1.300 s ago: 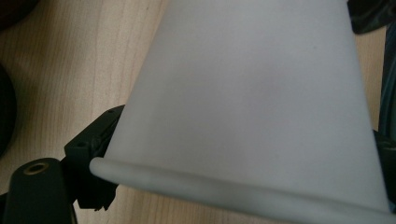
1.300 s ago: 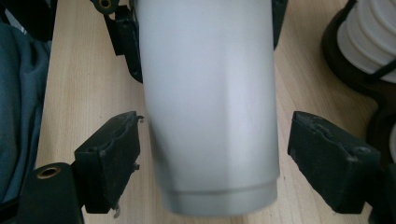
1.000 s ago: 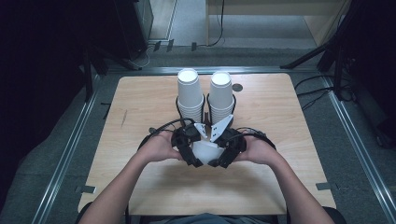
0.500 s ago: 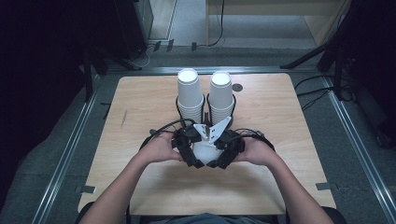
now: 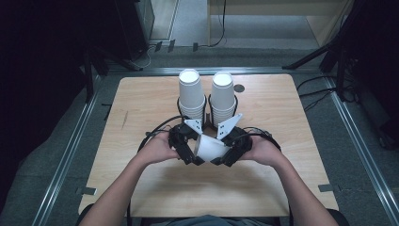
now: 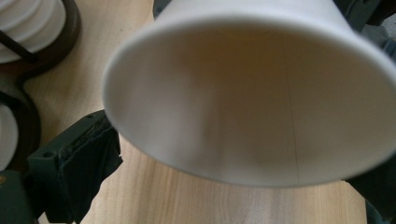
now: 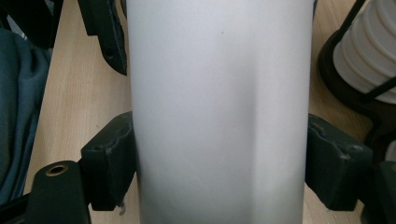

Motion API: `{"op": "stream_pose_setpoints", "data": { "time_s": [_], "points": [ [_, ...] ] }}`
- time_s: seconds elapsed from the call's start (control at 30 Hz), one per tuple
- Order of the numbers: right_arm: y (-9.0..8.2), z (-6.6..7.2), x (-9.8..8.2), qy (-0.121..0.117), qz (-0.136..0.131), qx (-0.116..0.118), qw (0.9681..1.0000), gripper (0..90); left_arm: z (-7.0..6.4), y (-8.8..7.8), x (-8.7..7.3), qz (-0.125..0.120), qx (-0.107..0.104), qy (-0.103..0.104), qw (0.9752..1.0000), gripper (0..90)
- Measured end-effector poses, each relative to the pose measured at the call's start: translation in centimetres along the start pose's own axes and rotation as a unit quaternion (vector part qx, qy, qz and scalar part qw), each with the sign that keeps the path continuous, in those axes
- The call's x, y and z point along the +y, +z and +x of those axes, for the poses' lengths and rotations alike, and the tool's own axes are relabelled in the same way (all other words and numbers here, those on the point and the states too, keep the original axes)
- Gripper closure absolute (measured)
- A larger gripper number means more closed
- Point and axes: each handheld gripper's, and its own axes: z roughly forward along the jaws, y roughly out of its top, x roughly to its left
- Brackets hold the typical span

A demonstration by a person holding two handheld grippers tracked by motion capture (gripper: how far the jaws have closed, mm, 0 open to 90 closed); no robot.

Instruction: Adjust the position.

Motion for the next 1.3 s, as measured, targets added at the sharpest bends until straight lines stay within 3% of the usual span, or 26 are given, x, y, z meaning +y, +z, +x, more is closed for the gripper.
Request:
{"op": "stream_pose_setpoints", "data": {
  "time_s": [0.27, 0.53, 0.63, 0.83, 1.03, 1.3],
  "points": [
    [-1.0, -0.1, -0.5, 0.010, -0.014, -0.008, 0.9998, 19.9, 0.3, -0.9, -0.7, -0.035, 0.000, -0.018, 0.9992, 0.0],
    [-2.0, -0.2, -0.7, 0.015, -0.033, -0.010, 0.9993, 19.9, 0.5, -1.2, -1.2, -0.061, 0.003, -0.020, 0.9979, 0.0],
    [-2.2, -0.2, -0.8, 0.016, -0.040, -0.012, 0.9990, 19.8, 0.4, -1.3, -1.3, -0.075, 0.006, -0.022, 0.9969, 0.0],
    [-2.7, -0.2, -0.7, 0.016, -0.060, -0.013, 0.9980, 19.8, 0.1, -1.2, -1.1, -0.104, -0.009, -0.033, 0.9940, 0.0],
    [-2.2, 0.0, -0.5, 0.010, -0.060, -0.012, 0.9981, 19.8, -0.2, -1.0, -0.6, -0.132, -0.022, -0.041, 0.9901, 0.0],
    [-1.7, 0.1, 0.0, 0.009, -0.061, -0.005, 0.9981, 19.8, -0.1, -0.7, -0.5, -0.137, -0.028, -0.055, 0.9886, 0.0]
  ]
}}
